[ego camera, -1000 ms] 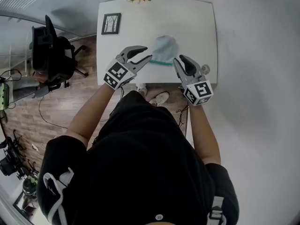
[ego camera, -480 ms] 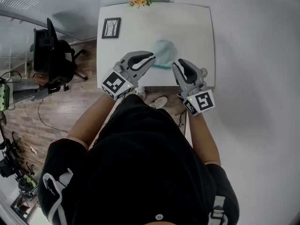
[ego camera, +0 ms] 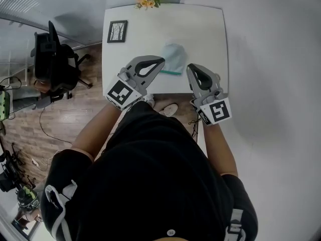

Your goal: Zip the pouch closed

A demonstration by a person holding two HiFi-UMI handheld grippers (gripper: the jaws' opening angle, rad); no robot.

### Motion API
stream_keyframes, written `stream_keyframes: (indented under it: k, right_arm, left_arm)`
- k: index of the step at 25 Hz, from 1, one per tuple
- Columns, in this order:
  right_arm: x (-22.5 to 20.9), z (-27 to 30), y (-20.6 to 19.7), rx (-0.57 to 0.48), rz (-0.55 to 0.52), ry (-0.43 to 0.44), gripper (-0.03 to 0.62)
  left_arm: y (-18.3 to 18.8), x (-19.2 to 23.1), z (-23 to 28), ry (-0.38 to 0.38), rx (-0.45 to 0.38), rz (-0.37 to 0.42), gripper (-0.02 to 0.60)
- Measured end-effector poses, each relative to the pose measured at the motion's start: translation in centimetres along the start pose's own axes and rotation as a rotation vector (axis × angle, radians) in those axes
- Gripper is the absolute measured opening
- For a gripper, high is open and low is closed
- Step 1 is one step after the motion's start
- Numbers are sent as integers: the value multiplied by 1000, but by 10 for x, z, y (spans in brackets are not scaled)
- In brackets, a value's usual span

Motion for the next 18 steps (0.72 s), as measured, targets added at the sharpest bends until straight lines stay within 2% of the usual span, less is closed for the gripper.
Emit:
stream_keyframes:
  k: [2,8,18]
  right_arm:
    - [1,1,3,-4,-8,7,11]
    - [4,4,16,-4,-16,5,9]
    - [0,-1,8,36,-50,-10,9]
  left_arm:
    - [3,1,1,-10,9,14,8]
    - [8,-1,4,-17,13,33,8]
    - [4,-3,6,-16,41,59,8]
Point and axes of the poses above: the fingertips, and each gripper's own axes: z forward along the fingers, x to its left, y out of its top, the point moved 7 cm from there along -z, backward along the fingers, and after that the axes turned 15 degrees about -y, right-handed, at the moved point
